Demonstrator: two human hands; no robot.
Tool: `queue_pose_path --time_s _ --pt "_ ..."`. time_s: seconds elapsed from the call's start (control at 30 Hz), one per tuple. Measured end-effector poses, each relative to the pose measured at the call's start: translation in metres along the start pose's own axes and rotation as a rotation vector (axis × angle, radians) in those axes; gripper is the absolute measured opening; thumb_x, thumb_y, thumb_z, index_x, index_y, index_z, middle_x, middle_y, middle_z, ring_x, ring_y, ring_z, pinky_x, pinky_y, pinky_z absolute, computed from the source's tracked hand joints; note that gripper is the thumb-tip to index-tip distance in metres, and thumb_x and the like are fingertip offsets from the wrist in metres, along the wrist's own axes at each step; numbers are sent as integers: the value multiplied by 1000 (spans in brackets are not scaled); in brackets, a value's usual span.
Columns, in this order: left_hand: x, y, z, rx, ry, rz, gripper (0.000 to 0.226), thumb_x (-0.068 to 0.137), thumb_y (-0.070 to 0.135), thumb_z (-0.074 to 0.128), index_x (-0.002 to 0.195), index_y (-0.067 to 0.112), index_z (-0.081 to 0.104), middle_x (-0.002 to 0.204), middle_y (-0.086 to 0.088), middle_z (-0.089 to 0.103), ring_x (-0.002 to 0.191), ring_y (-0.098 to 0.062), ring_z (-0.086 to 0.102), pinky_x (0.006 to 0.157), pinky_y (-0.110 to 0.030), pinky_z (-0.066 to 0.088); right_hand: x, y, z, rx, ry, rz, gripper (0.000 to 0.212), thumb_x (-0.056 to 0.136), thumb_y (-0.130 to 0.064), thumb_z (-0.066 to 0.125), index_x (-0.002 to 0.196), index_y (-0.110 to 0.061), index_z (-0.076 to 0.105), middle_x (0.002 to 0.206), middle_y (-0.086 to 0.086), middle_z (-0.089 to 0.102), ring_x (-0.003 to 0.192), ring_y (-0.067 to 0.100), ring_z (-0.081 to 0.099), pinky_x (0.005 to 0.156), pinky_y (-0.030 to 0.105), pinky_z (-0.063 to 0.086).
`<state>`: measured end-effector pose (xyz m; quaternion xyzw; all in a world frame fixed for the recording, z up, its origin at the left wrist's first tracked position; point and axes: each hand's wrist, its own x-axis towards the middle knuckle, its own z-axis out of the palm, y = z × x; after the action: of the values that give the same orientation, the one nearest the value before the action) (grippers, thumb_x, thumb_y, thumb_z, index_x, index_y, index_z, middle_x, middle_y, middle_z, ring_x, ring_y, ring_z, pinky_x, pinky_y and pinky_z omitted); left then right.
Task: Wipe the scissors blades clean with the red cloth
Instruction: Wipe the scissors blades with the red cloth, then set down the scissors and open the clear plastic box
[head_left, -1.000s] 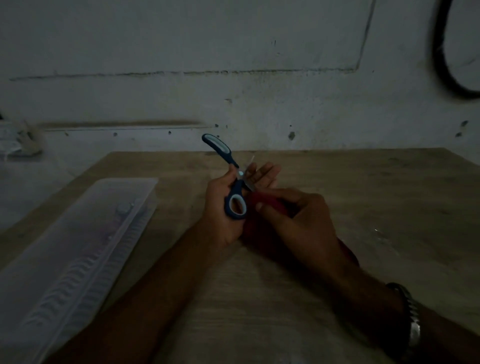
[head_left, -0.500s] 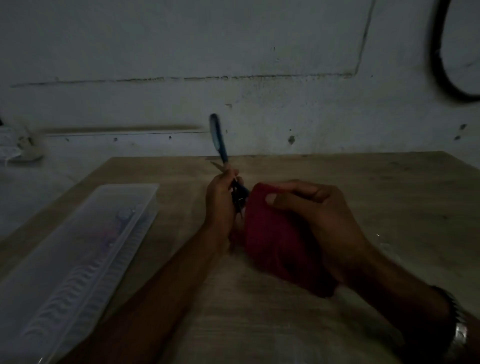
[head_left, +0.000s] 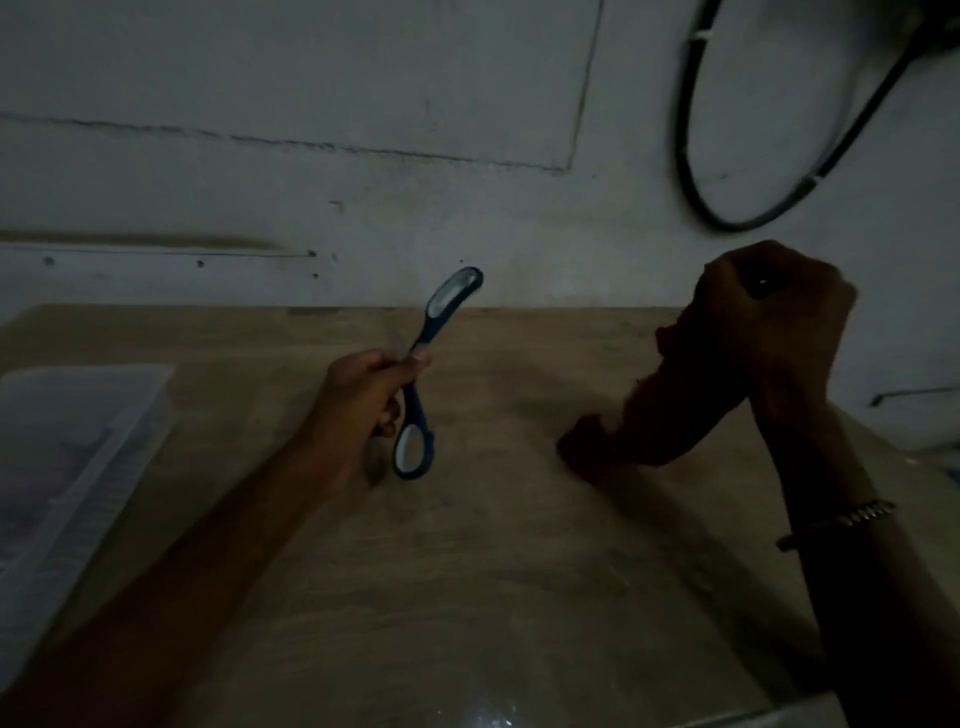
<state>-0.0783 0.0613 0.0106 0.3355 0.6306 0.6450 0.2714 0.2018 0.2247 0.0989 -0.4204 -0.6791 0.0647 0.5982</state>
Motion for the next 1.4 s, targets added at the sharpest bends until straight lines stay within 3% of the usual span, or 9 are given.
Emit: queue_pose_path --time_s 0.1,0.23,0.3,0.4,0.53,0.7,0.83,1.07,1.4 --pt "-11 -2 13 126 -171 17 21 93 29 72 97 8 73 49 5 45 37 -5 36 41 -21 31 -1 8 -8 -115 -92 -120 15 91 -31 62 86 -23 74 79 -2 75 71 16 73 73 37 61" --pt "-18 -8 17 355 -310 41 31 87 33 78 105 8 76 79 -16 74 42 -2 49 47 -20 38 -36 12 3 -363 -744 -94 16 97 -34 63 102 -30 78 103 -3 78 92 11 72 90 37 60" --pt "-18 -7 14 468 -297 48 35 84 40 80 105 14 70 91 -12 77 55 -5 60 57 -24 47 -63 11 5 -418 -699 -199 29 97 -31 65 125 -25 72 136 -1 65 122 16 59 100 35 51" --pt "-21 -3 15 535 -323 47 49 83 43 80 125 28 58 89 5 73 72 -10 69 63 -24 54 -109 -21 0 -76 -560 -253 42 94 -41 65 134 -32 63 138 -13 54 129 9 50 102 36 52" --pt "-20 -4 14 498 -367 72 59 85 38 79 138 20 58 94 7 74 79 -11 74 70 -30 60 -152 -60 18 -195 -809 -137 94 77 -94 48 151 -36 42 157 -12 39 144 11 33 114 41 41" --pt "-19 1 -2 439 -520 -6 44 92 24 75 133 19 62 113 -1 75 89 -13 74 67 -22 61 -166 -69 26 -387 -978 -20 127 62 -99 55 162 -28 22 169 -2 23 155 26 18 122 56 24" --pt "-19 10 -12 330 -589 -136 26 97 30 66 116 15 74 111 -2 78 93 -15 77 83 -32 62 -177 -70 20 -380 -1039 51 120 69 -95 57 161 -27 24 168 0 27 154 28 21 123 51 26" --pt "-11 1 -38 588 -4 69 20 98 34 64 94 18 76 82 3 79 73 -17 77 85 -43 62 -192 -82 -11 -459 -892 119 77 86 -69 62 147 -30 38 143 1 54 133 26 50 109 48 45" --pt "-135 -10 10 761 194 322 12 93 34 65 94 27 75 89 8 78 82 -11 73 69 -23 51 -194 -75 -49 -363 -716 85 24 94 -31 71 114 -20 65 100 4 74 86 21 70 74 38 60"
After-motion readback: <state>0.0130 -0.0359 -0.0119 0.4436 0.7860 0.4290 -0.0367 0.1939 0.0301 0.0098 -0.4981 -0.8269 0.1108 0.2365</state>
